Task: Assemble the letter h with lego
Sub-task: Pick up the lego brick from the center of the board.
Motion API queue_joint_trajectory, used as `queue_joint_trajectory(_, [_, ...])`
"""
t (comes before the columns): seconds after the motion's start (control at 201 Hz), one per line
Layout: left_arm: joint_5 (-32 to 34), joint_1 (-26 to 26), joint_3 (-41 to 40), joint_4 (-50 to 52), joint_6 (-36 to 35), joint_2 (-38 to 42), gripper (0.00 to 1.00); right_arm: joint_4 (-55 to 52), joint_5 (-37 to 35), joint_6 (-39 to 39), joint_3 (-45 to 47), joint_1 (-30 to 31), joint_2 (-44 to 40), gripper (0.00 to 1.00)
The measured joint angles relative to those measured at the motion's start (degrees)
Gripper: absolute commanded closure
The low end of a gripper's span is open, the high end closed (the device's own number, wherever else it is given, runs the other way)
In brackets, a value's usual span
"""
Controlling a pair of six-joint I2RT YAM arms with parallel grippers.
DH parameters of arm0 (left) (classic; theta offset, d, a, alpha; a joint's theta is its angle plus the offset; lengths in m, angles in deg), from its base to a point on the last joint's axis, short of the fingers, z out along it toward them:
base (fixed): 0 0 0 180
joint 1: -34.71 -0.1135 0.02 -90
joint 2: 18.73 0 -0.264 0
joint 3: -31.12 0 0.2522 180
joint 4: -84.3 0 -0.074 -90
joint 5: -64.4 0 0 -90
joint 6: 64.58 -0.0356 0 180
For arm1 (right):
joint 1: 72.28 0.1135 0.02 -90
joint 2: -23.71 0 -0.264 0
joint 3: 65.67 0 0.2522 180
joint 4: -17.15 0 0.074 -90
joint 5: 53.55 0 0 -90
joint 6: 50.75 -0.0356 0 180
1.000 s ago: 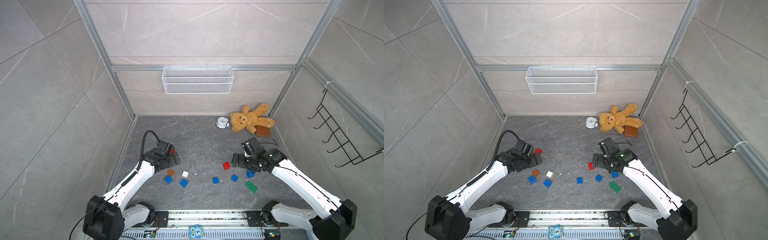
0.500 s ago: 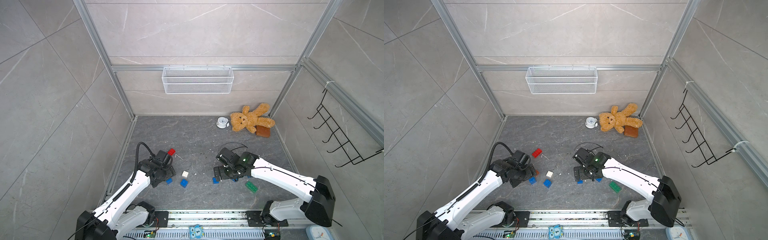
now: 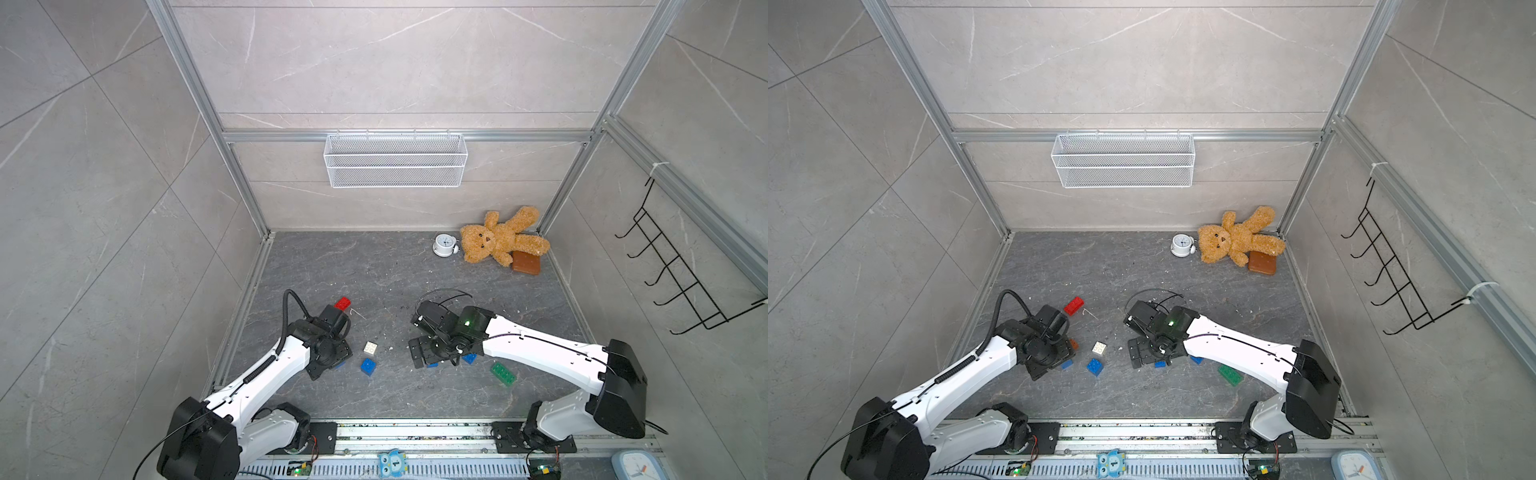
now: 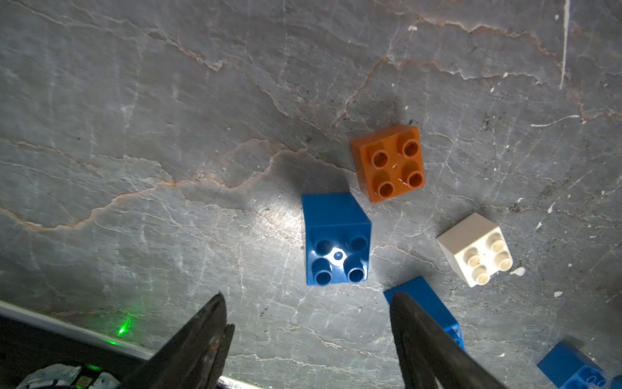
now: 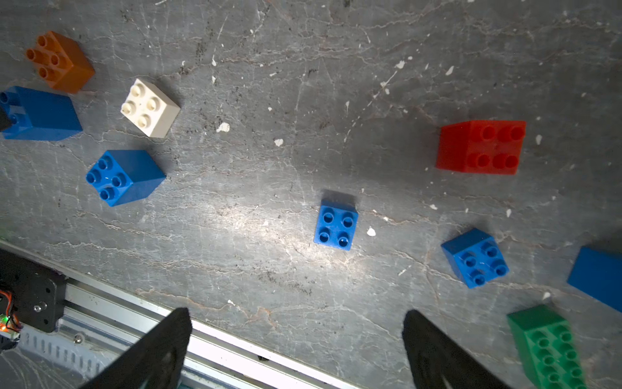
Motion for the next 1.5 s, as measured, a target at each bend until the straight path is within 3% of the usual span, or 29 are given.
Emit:
queue_joint_trajectory(0.449, [0.52,0.00,-2.32,-5.46,-1.66,-4.48,0.35,0.46,-0.63,0.00,-1.31,2.03,0.24,0.00])
queue_joint_trajectory(0.753, [1.27,0.00,-2.82,-7.87,-3.02,-6.60,0.52,0.42,-1.38,0.00,-1.31,2.56,0.24,0.00])
queue_joint_trajectory(0.853, [1.49,0.00,-2.82,-8.00,-3.63,-6.60,0.64,0.42,-1.53,-0.02,-1.31,2.69,0.24,0.00])
queue_joint_trajectory(0.987, [1.53,0.00,-2.73,-7.67,-5.16,-6.29,0.90,0.42,-1.73,-0.02,-1.31,2.78,0.24,0.00])
queue_joint_trajectory(1.062, [1.44,0.00,-2.45,-7.04,-5.84,-5.77,1.00,0.42,-1.73,0.00,-1.31,2.78,0.24,0.00])
queue_joint_trajectory(1.326, [0.98,0.07,7.28,1.07,-11.34,-4.50,1.00,0.44,-1.68,0.11,-1.16,2.78,-0.74,0.00])
queue_joint_trajectory(1.501, [-0.13,0.07,16.00,1.29,-15.08,-10.60,1.00,0.63,-1.44,0.35,-0.35,2.78,-1.95,0.00])
